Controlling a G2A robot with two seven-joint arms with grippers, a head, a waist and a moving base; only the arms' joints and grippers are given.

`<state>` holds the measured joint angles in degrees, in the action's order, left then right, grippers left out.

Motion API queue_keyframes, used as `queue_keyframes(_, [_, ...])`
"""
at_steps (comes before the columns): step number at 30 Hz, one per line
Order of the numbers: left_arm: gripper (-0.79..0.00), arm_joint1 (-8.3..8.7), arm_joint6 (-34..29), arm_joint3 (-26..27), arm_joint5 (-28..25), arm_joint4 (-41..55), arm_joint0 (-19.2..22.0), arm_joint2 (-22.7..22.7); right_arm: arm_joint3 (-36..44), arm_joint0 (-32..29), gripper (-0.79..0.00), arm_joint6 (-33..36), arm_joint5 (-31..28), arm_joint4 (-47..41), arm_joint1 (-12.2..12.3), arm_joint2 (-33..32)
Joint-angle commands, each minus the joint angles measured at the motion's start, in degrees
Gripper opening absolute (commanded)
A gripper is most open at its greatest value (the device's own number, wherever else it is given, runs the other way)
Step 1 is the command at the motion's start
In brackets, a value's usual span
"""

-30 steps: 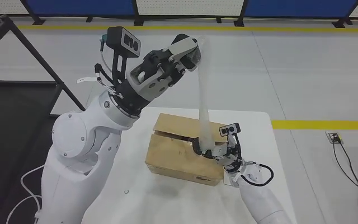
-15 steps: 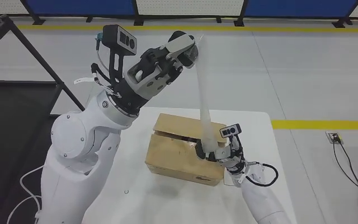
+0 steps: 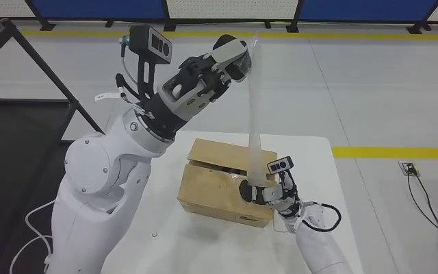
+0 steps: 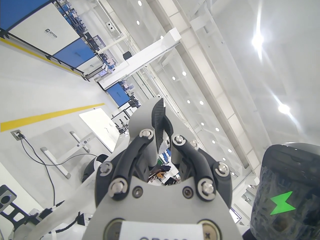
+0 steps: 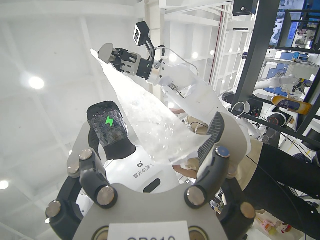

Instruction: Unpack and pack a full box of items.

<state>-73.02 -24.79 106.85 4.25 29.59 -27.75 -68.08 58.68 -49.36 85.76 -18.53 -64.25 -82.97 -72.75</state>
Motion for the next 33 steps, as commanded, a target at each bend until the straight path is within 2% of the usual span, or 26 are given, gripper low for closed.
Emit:
queue_keyframes(1, [-0.785,-0.05,0.09,0.14,0.13,-0.02,0.24,-0.13,-0.27,-0.04,0.0,0.3,0.3,0.48,-0.18,-0.34])
queue_keyframes(33, [-0.785,-1.08,-0.5,-0.06,0.74,-1.61,0.53,2.27,-4.77,2.63,0.0,2.24,2.24,1.11,-3.1,-4.03])
